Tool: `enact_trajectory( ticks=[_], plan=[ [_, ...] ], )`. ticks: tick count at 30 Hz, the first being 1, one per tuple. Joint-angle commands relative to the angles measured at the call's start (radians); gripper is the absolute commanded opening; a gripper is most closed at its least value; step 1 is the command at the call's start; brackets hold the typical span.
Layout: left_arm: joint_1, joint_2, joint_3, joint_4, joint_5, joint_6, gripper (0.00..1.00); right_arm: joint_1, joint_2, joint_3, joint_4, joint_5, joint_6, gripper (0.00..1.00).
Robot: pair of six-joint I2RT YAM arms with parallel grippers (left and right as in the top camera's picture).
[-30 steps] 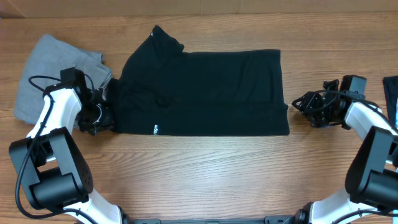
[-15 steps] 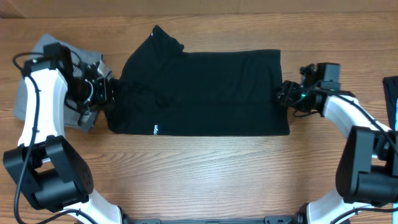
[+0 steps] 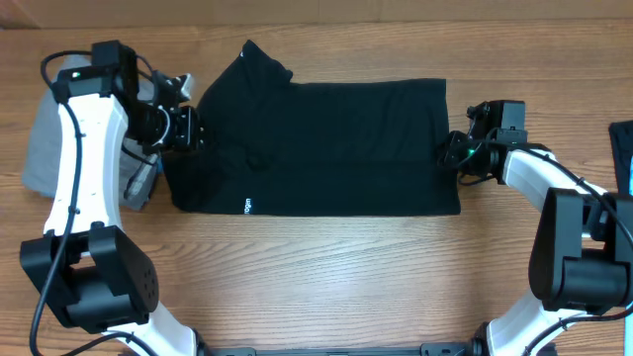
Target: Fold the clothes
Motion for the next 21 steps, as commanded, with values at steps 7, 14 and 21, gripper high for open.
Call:
enact_trajectory(
  ticks=[7, 14, 21],
  plan=[
    [-0.012, -0.031, 0.026, 0.002, 0.023, 0.022, 0.35, -0.002, 0.003, 0.017, 0.015, 0.018, 0.004, 0.22],
    [-0.012, -0.031, 0.026, -0.002, 0.023, 0.018, 0.34, -0.001, 0.019, 0.014, 0.048, 0.025, 0.052, 0.09],
    [-0.012, -0.031, 0.026, -0.004, 0.053, 0.017, 0.33, -0.001, 0.097, 0.014, 0.054, 0.017, 0.102, 0.09]
  ],
)
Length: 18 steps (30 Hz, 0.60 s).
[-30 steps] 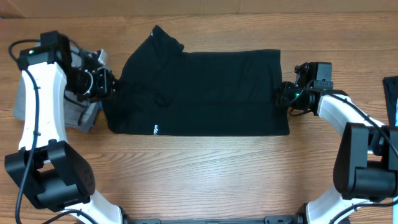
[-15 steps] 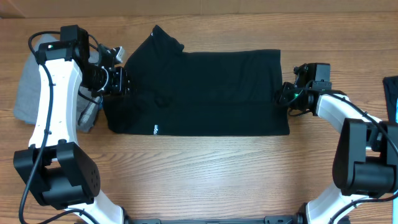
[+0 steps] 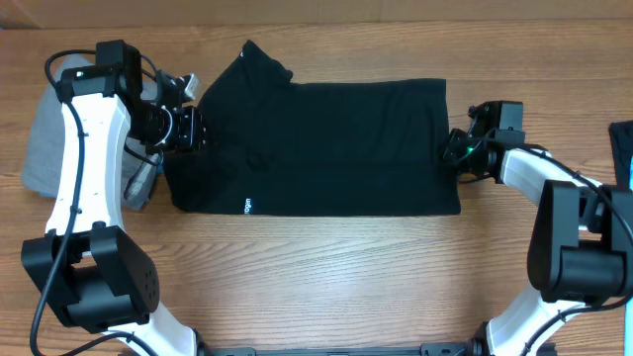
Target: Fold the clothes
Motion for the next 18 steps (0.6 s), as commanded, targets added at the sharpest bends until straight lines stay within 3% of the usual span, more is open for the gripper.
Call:
enact_trajectory(
  ticks=[1, 18],
  plan=[
    [-0.003, -0.031, 0.026, -0.002, 0.046, 0.017, 0.33, 0.0, 0.048, 0.006, -0.007, 0.011, 0.031, 0.04],
    [-0.003, -0.031, 0.026, 0.032, 0.045, 0.018, 0.34, -0.174, -0.127, 0.085, -0.15, 0.026, -0.023, 0.04]
  ],
)
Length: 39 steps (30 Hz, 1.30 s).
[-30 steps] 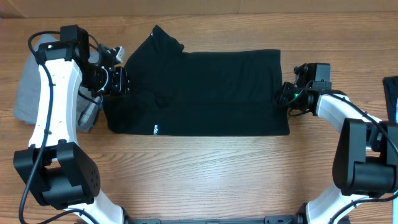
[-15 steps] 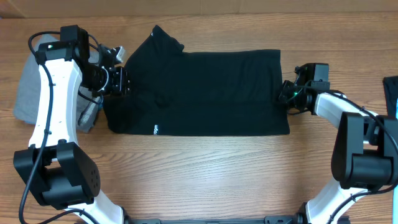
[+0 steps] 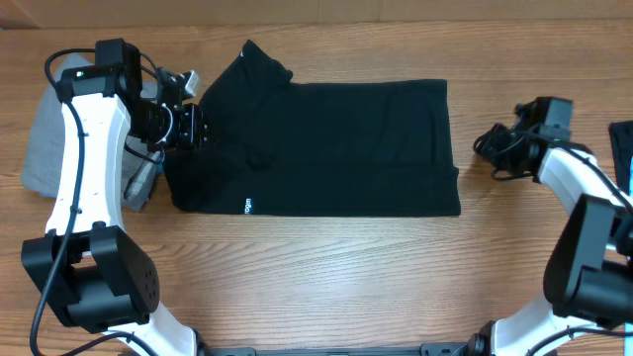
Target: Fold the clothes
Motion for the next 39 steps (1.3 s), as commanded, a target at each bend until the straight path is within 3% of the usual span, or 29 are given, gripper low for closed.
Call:
enact_trajectory(
  ticks=[1, 6, 18, 23, 30, 34, 39],
  plan=[
    [-0.003, -0.031, 0.026, 0.009, 0.019, 0.019, 0.34, -0.008, -0.035, 0.03, -0.007, 0.007, -0.019, 0.04],
    [-0.003, -0.031, 0.026, 0.009, 0.011, 0.019, 0.35, 0.022, -0.035, 0.03, -0.007, -0.126, -0.023, 0.09],
    [-0.008, -0.031, 0.026, 0.002, 0.012, 0.018, 0.36, 0.183, 0.064, 0.024, 0.057, 0.013, -0.022, 0.1],
    [-0.008, -0.031, 0.026, -0.003, 0.013, 0.014, 0.35, 0.166, 0.15, 0.024, 0.042, 0.177, -0.015, 0.09],
    [-0.008, -0.031, 0.026, -0.004, 0.029, 0.015, 0.35, 0.053, 0.131, 0.08, -0.045, 0.176, 0.011, 0.04],
    [-0.008, -0.031, 0.026, -0.001, 0.031, 0.015, 0.35, 0.012, 0.078, 0.158, -0.129, 0.042, -0.01, 0.04],
    [-0.008, -0.031, 0.026, 0.001, 0.031, 0.015, 0.35, 0.035, 0.038, 0.214, -0.201, -0.253, -0.104, 0.16]
  ],
)
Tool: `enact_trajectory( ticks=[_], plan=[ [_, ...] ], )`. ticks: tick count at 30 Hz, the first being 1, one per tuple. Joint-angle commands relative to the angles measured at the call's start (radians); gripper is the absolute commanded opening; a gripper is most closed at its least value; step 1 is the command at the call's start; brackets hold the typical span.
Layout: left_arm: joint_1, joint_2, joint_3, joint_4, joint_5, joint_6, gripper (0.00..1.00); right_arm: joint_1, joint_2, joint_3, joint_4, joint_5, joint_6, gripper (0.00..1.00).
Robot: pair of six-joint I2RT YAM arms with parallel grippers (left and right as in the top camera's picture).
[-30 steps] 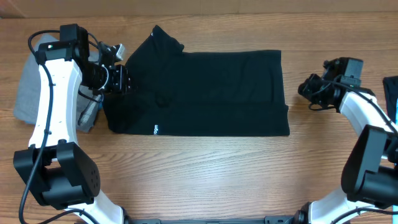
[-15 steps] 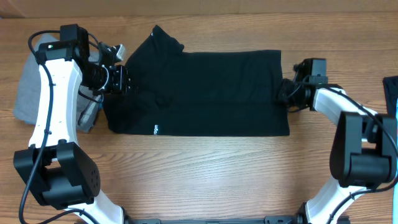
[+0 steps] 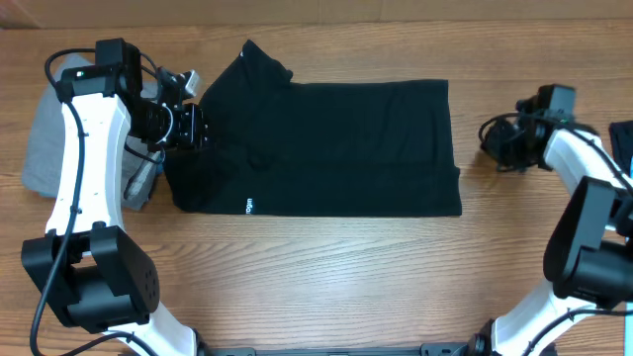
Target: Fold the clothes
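Note:
A black shirt [image 3: 326,148] lies flat in the middle of the wooden table, folded to a wide rectangle, with its collar end pointing to the far left. My left gripper [image 3: 196,127] sits at the shirt's left edge, its dark fingers against the black cloth, so its grip does not show. Off the shirt's right edge my right gripper [image 3: 492,143] hovers over bare wood, a short gap away from the hem, fingers apart and holding nothing.
A grey garment [image 3: 40,148] lies bunched at the left edge, partly under my left arm. A blue and dark item [image 3: 623,148] pokes in at the right edge. Bare wood runs along the front of the table [image 3: 326,267].
My right gripper has shifted very slightly, staying off the shirt to the right. The left gripper and the shirt look unchanged.
My right gripper was at the shirt's right edge, my left at its left edge. A moment on, both stood much the same. Then the right gripper was off the cloth, out to the right, and it stays there now; the shirt lies flat throughout.

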Motion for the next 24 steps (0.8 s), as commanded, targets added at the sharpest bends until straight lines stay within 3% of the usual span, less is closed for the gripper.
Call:
enact_trajectory(
  ticks=[1, 4, 8, 13, 16, 24],
  plan=[
    [-0.008, -0.031, 0.025, 0.002, 0.023, 0.015, 0.35, 0.055, -0.061, 0.046, -0.016, -0.238, -0.062, 0.18],
    [-0.008, -0.031, 0.025, 0.005, 0.023, 0.015, 0.35, 0.128, -0.054, 0.027, -0.021, -0.189, -0.087, 0.17],
    [-0.008, -0.031, 0.025, 0.005, 0.023, 0.015, 0.36, 0.216, -0.027, -0.015, 0.017, 0.083, -0.035, 0.13],
    [-0.008, -0.031, 0.025, 0.002, 0.024, 0.015, 0.35, 0.218, 0.087, -0.022, 0.036, 0.292, 0.035, 0.09],
    [-0.008, -0.031, 0.025, 0.0, 0.024, 0.015, 0.35, 0.172, 0.12, -0.021, 0.037, 0.296, 0.035, 0.04],
    [-0.008, -0.031, 0.025, 0.005, 0.023, 0.015, 0.35, 0.05, 0.09, 0.065, -0.051, 0.146, 0.022, 0.05]
  ],
)
